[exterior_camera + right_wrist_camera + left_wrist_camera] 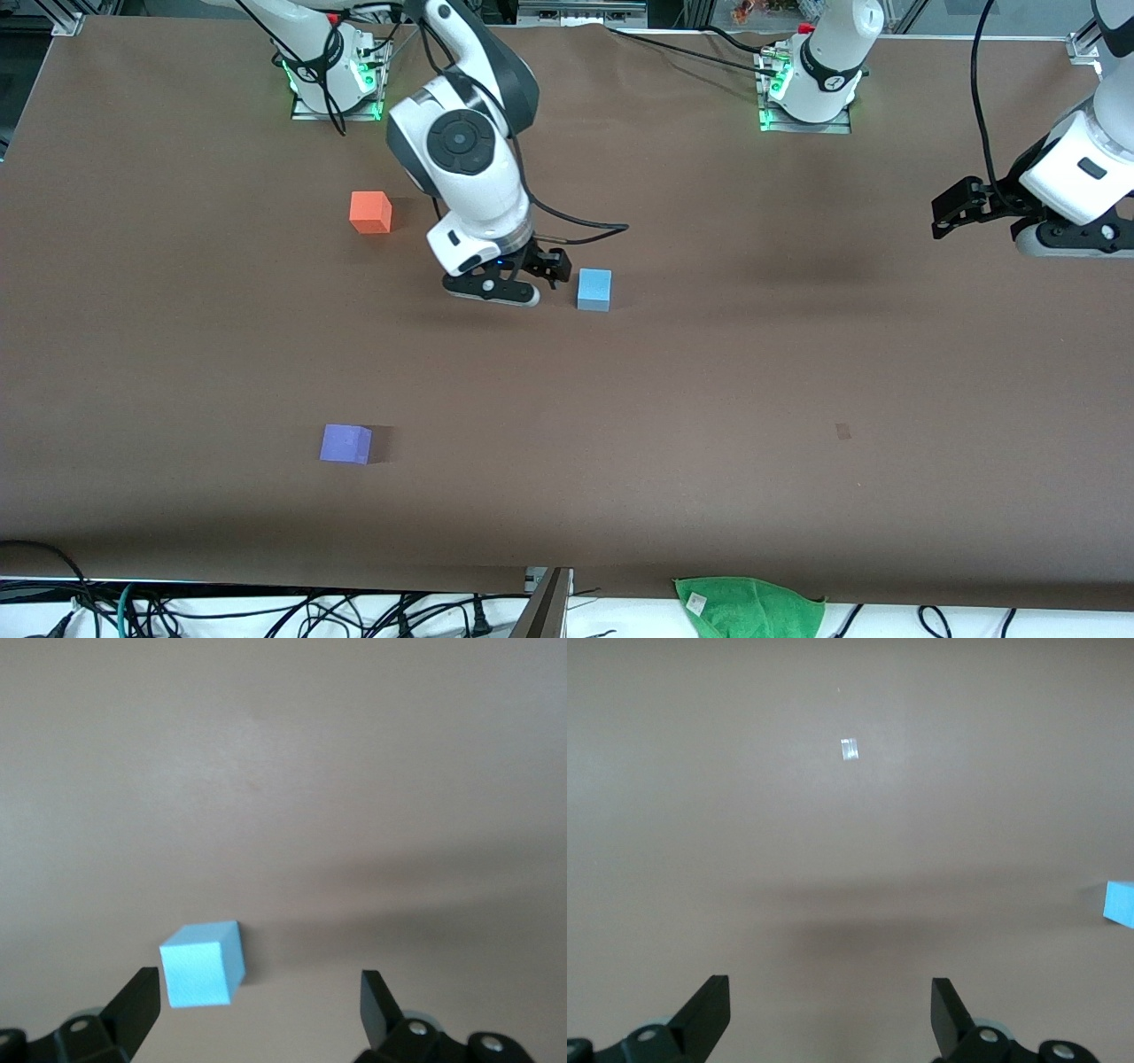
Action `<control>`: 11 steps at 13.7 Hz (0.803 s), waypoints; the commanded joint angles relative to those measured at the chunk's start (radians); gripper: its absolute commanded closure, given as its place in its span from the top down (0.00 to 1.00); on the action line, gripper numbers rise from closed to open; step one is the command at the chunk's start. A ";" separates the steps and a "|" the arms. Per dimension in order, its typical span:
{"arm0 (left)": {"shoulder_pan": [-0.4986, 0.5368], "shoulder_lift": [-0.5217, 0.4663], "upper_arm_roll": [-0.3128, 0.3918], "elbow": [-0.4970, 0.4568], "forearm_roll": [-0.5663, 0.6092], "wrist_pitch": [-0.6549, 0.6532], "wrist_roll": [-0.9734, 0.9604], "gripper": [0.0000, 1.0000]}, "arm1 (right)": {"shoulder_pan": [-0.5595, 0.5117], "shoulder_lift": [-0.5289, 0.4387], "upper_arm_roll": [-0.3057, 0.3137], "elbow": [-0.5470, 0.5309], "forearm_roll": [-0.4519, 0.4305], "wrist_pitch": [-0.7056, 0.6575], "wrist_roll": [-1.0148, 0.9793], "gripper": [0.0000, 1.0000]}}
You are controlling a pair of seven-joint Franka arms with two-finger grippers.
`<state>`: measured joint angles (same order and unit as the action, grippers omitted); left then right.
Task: Place blue block between orange and purple blocks
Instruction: 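Lower the right gripper over the blue cube and close on it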
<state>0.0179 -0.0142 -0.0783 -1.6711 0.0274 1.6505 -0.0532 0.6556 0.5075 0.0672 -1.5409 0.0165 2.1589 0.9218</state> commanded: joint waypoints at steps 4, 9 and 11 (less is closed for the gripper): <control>-0.001 -0.064 -0.024 -0.075 -0.014 -0.051 0.010 1.00 | 0.094 0.121 -0.012 0.051 -0.108 0.133 0.135 1.00; 0.011 -0.070 -0.084 -0.081 0.040 -0.066 0.026 1.00 | 0.131 0.192 -0.015 0.051 -0.153 0.222 0.135 1.00; 0.008 -0.067 -0.086 -0.079 0.034 -0.057 0.026 1.00 | 0.133 0.215 -0.015 0.051 -0.161 0.265 0.135 1.00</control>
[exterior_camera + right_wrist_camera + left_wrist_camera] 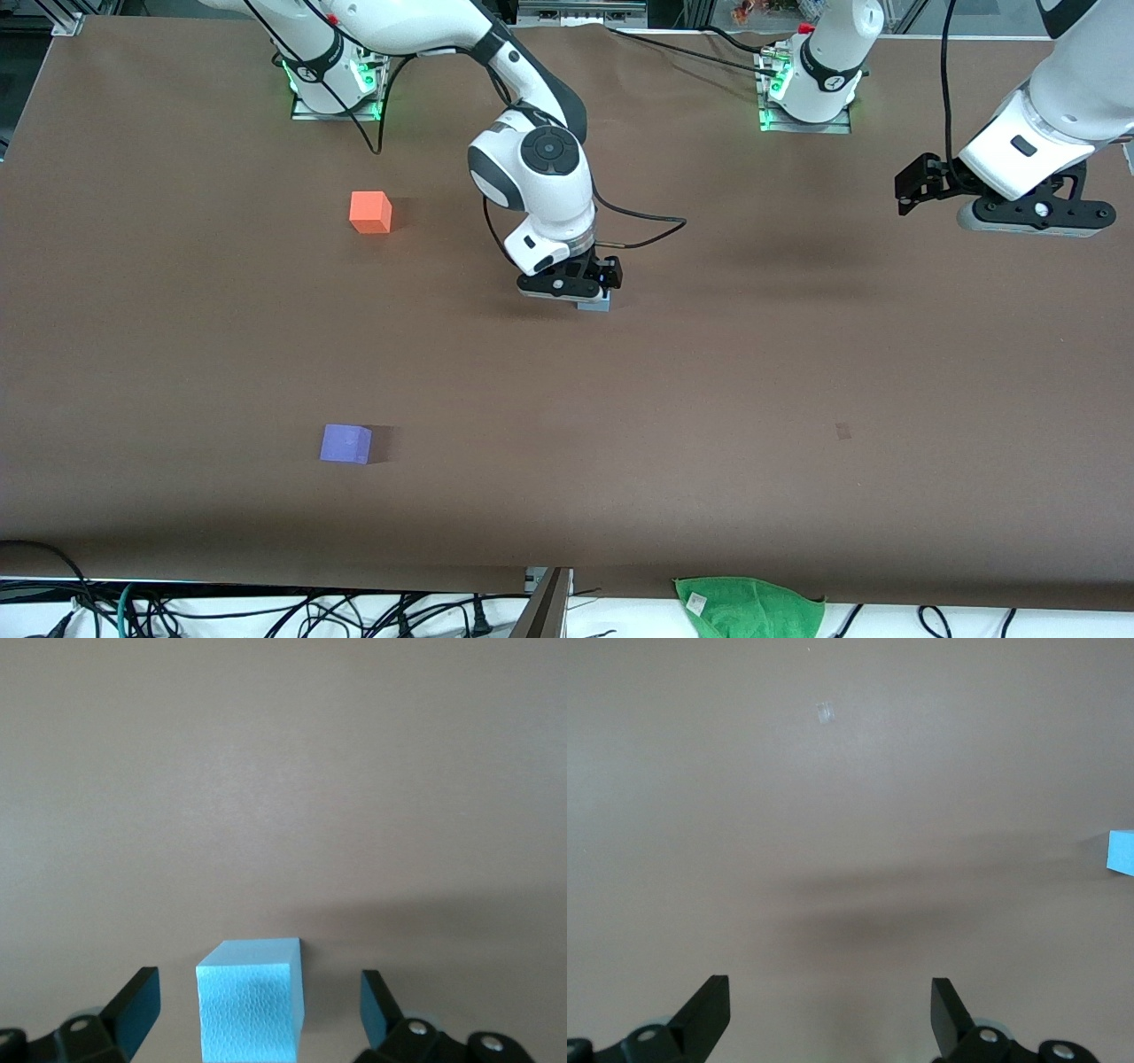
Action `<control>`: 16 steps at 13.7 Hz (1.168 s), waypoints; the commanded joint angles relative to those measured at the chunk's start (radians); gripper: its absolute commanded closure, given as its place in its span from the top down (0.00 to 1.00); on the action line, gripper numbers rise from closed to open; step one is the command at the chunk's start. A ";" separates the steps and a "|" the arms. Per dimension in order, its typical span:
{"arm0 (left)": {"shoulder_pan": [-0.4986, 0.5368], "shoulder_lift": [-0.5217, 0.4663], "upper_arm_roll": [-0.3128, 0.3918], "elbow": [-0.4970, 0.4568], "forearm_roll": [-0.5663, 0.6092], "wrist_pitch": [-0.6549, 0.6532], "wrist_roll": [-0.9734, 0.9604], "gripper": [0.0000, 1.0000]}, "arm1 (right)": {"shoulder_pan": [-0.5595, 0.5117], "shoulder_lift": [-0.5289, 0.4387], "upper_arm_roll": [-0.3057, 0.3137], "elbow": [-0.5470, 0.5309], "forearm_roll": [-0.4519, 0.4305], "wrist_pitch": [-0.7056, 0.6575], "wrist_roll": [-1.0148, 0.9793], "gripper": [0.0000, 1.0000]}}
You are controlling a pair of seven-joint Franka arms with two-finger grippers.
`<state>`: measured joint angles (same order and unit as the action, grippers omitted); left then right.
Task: Place blue block between orange and purple blocks
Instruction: 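Lower the right gripper over the blue cube and close on it, then lift the blue cube off the table with the right gripper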
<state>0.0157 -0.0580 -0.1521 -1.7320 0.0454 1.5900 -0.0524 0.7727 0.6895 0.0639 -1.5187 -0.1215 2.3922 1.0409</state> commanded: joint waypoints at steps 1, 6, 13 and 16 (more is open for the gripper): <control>0.004 -0.023 -0.015 -0.014 0.022 0.011 0.023 1.00 | 0.019 0.042 -0.012 0.029 -0.023 0.042 0.016 1.00; 0.013 -0.026 -0.011 -0.014 0.016 0.012 0.025 1.00 | 0.037 0.067 -0.013 0.029 -0.026 0.064 0.016 1.00; 0.018 -0.029 -0.004 -0.015 0.014 0.083 0.005 1.00 | 0.042 0.090 -0.015 0.029 -0.079 0.067 0.016 1.00; 0.013 -0.004 -0.011 -0.015 0.011 0.105 0.003 1.00 | 0.042 0.097 -0.015 0.029 -0.086 0.085 0.016 1.00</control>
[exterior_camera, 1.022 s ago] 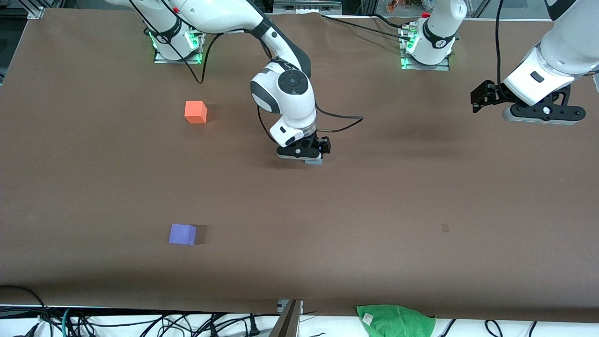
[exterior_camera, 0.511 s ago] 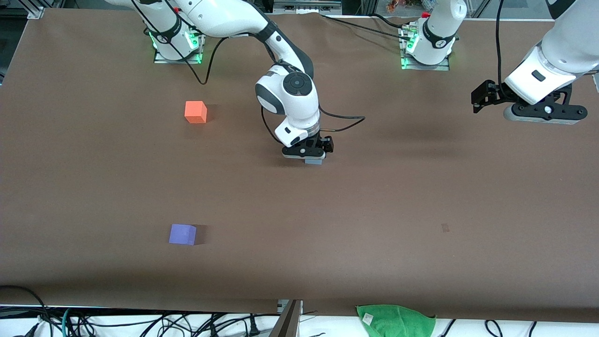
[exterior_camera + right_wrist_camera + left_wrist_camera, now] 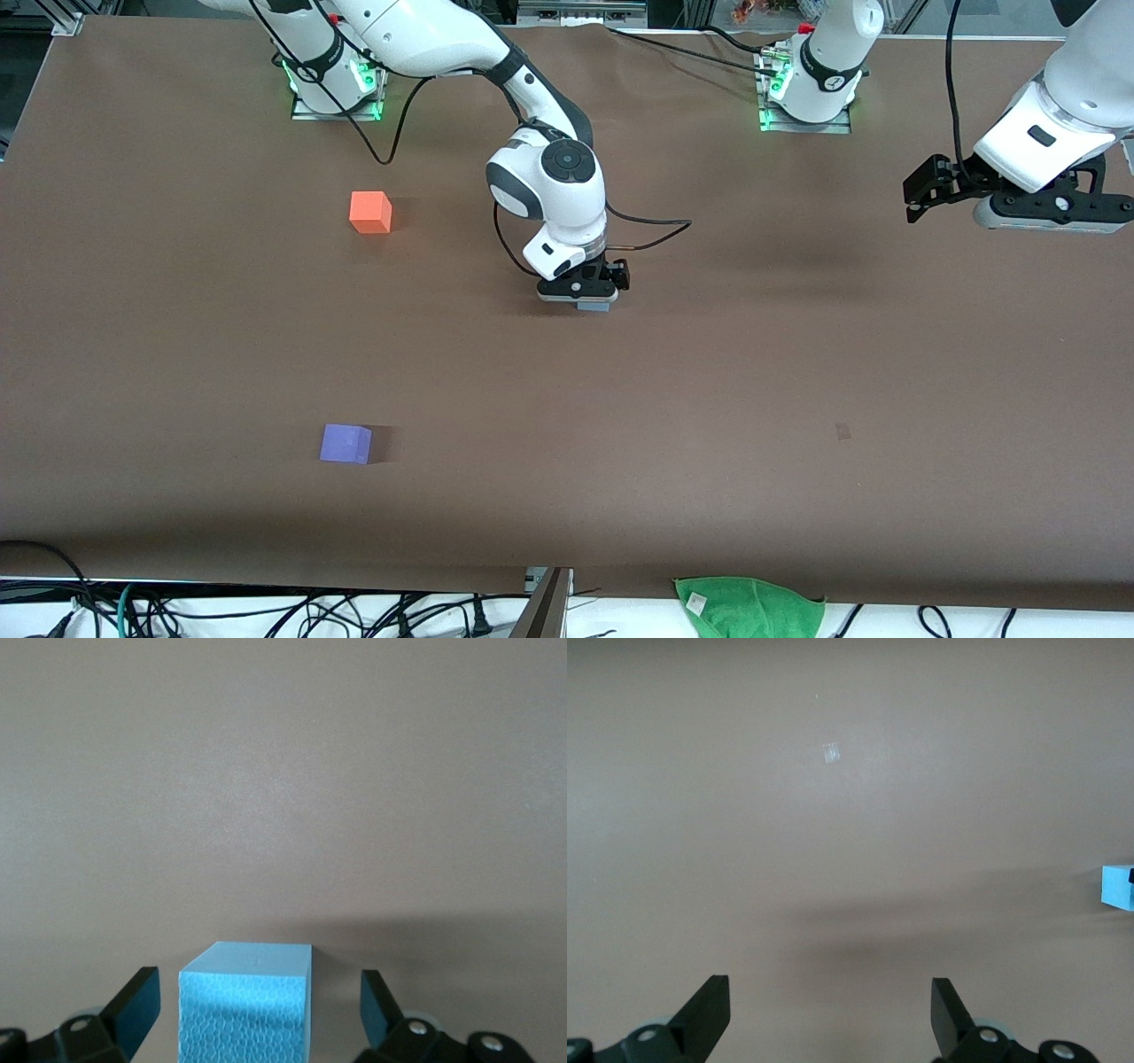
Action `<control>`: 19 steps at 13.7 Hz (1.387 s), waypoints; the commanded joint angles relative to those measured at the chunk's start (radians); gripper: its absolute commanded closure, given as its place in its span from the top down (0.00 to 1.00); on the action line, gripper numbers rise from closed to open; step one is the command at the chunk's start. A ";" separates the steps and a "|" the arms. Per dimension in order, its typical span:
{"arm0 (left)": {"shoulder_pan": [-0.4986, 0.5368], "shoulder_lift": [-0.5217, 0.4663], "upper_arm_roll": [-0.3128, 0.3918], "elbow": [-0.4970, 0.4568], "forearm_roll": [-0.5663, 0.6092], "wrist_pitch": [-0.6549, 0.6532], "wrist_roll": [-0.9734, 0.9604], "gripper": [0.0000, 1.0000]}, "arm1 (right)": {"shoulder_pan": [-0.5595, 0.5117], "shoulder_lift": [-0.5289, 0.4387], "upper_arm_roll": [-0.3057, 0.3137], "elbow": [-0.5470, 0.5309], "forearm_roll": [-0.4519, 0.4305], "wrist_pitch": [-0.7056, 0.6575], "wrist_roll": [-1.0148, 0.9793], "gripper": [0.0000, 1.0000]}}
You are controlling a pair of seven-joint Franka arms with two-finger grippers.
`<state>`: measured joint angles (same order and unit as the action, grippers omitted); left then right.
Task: Place blue block between orange and purple blocks
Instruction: 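Lift the blue cube off the table with the right gripper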
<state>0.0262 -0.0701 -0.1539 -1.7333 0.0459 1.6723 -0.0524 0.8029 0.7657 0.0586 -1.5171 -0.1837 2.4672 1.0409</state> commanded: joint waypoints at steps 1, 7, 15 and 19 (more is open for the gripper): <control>0.008 0.012 -0.009 -0.020 0.009 0.021 0.005 1.00 | 0.012 0.024 -0.010 0.028 -0.025 0.012 0.016 1.00; 0.061 -0.002 0.002 0.004 0.008 -0.025 0.014 1.00 | 0.013 0.038 -0.011 0.028 -0.026 0.032 0.018 1.00; 0.077 0.000 -0.003 0.014 -0.011 -0.045 0.017 1.00 | 0.015 0.050 -0.011 0.028 -0.028 0.033 0.016 0.48; 0.089 0.000 0.002 0.014 -0.011 -0.046 0.017 1.00 | 0.009 0.044 -0.011 0.029 -0.025 0.032 0.013 0.37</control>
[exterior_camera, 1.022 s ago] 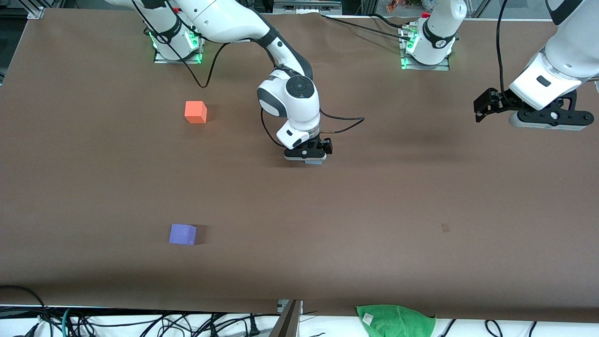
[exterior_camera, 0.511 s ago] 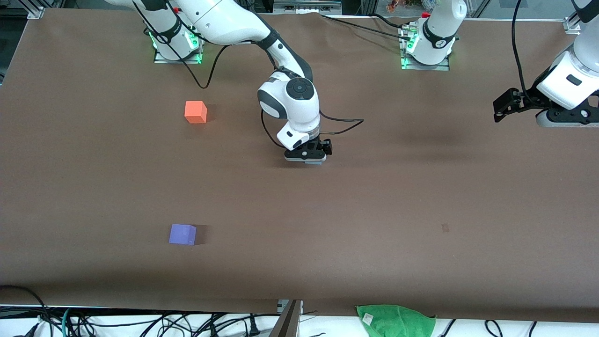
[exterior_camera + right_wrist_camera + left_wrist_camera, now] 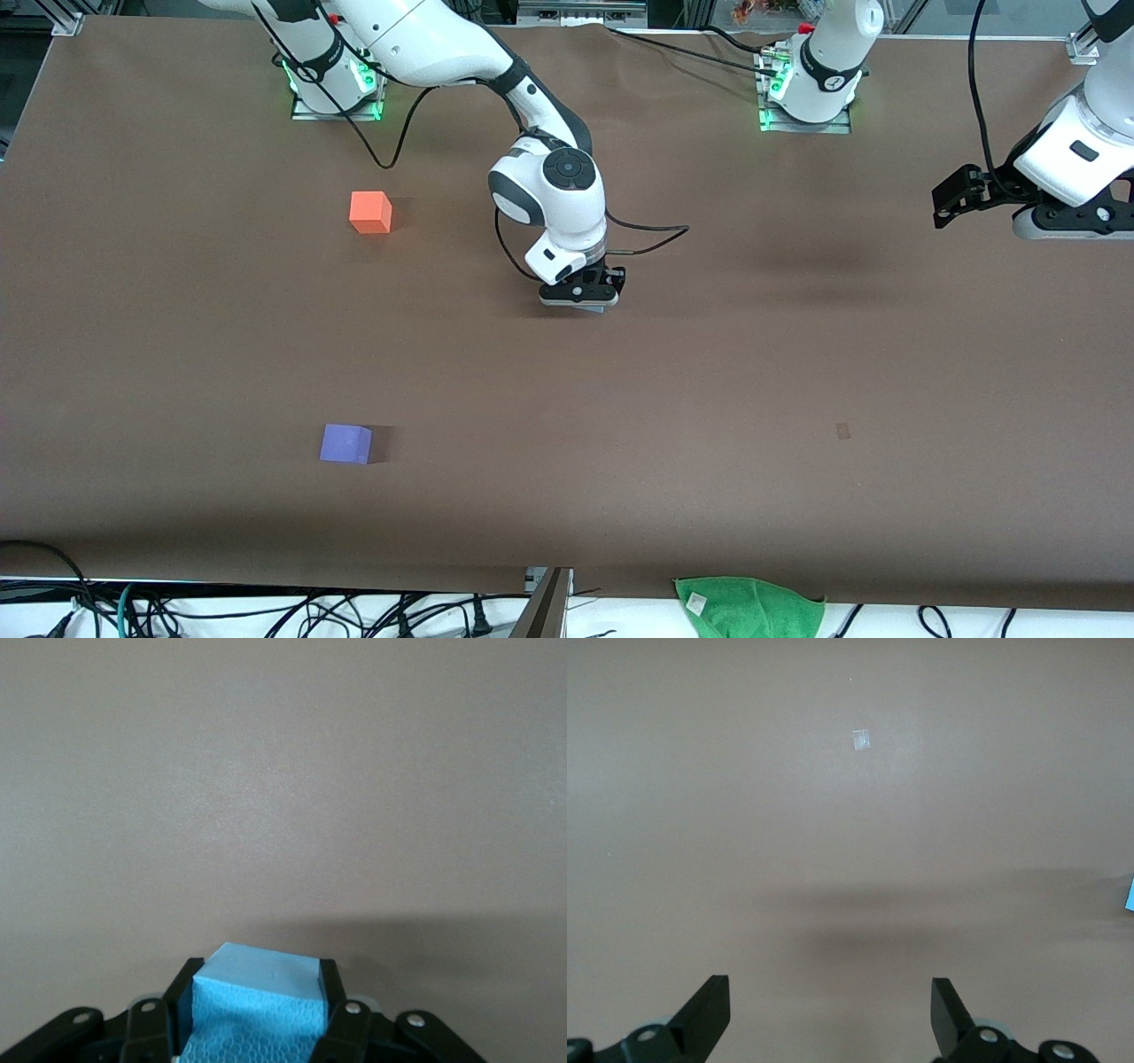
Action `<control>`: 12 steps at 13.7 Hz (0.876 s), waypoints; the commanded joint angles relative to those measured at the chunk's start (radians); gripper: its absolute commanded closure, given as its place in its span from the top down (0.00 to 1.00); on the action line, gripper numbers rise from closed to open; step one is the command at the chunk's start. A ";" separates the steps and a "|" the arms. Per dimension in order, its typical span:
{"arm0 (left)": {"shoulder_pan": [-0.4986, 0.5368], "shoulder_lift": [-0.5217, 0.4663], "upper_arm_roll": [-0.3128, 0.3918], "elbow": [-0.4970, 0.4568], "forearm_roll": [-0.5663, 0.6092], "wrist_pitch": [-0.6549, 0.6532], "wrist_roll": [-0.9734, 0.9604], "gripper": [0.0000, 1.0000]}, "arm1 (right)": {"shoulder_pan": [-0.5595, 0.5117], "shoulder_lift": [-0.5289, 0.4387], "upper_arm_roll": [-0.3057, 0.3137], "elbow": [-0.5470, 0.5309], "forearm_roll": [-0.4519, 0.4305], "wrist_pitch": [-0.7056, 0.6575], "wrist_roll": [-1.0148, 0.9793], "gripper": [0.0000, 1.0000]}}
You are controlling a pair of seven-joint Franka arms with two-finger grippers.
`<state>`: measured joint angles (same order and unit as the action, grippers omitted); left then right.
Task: Place blue block between orange and purple blocks
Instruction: 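Lift the blue cube off the table with the right gripper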
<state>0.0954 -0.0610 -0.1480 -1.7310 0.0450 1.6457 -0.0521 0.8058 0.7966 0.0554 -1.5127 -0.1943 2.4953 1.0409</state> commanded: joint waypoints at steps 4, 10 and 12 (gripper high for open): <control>0.021 -0.008 -0.004 0.010 -0.013 -0.023 0.015 1.00 | -0.014 -0.020 -0.014 0.048 -0.007 -0.018 -0.005 0.35; 0.024 -0.008 -0.004 0.011 -0.025 -0.030 0.015 1.00 | -0.108 -0.129 -0.011 0.043 0.004 -0.202 -0.171 0.35; 0.024 -0.008 -0.004 0.011 -0.025 -0.030 0.015 1.00 | -0.157 -0.166 -0.012 0.025 0.044 -0.260 -0.307 0.35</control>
<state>0.1077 -0.0610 -0.1467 -1.7306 0.0381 1.6327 -0.0521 0.6922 0.6794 0.0325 -1.4509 -0.1854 2.2790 0.8422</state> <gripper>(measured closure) 0.000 0.507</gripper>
